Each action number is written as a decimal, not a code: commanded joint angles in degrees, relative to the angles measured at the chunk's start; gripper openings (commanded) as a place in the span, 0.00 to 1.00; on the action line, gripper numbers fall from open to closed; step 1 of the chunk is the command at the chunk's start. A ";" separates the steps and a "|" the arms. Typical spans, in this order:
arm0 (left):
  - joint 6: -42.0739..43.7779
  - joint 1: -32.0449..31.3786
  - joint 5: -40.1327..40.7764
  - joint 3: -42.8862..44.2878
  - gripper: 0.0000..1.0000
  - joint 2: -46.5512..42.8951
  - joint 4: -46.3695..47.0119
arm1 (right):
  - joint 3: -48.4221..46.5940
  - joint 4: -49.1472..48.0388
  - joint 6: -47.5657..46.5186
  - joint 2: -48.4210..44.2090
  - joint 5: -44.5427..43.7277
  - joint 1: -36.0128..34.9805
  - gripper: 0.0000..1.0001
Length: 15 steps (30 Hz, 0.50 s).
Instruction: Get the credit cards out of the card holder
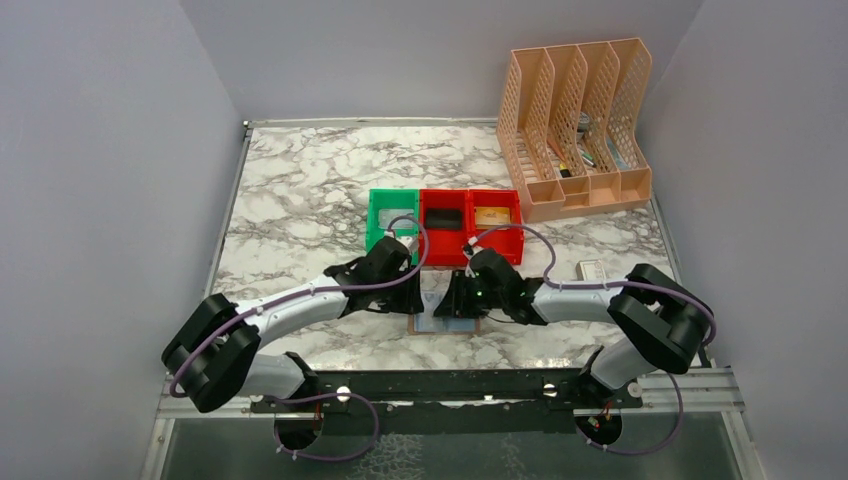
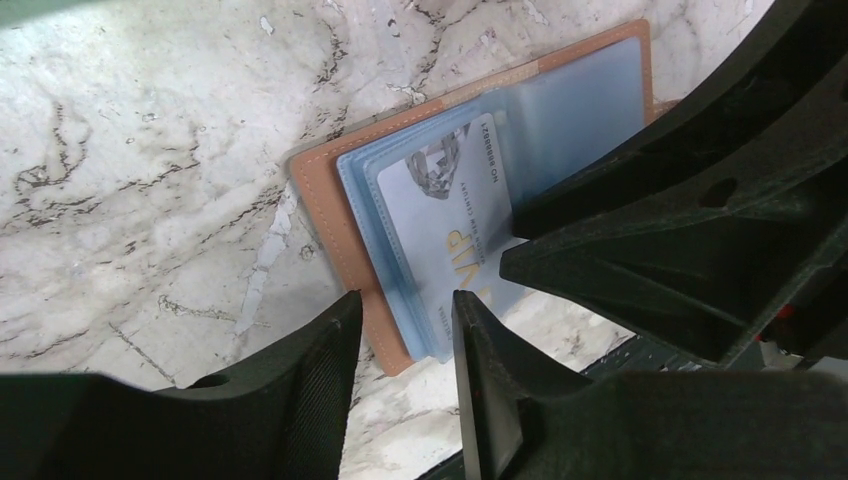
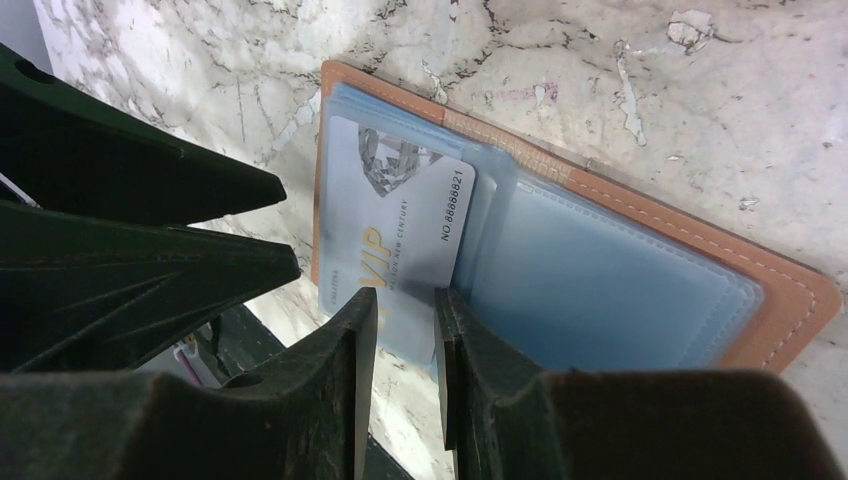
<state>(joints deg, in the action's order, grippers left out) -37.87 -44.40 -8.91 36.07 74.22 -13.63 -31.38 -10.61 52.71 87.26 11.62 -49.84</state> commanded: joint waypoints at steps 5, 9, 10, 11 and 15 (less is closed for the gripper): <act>-1.87 -2.28 2.47 0.63 0.35 2.07 3.04 | 1.94 0.88 0.09 -2.07 -2.31 0.71 0.30; -2.36 -3.32 2.70 1.83 0.31 3.59 3.30 | 2.47 0.30 1.32 -2.83 -1.80 1.34 0.31; -2.58 -3.49 2.86 2.22 0.30 4.02 3.22 | 2.48 0.25 1.37 -3.07 -1.51 1.59 0.32; -2.71 -3.69 3.03 2.51 0.30 4.35 3.25 | 2.58 0.15 1.43 -3.31 -1.46 1.67 0.32; -3.49 -4.59 4.16 2.78 0.29 5.05 3.28 | 2.72 0.30 1.11 -4.72 -1.78 1.99 0.32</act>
<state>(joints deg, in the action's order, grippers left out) -40.16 -48.05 -7.09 36.84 78.74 -11.81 -29.39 -10.46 53.76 84.60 11.42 -48.34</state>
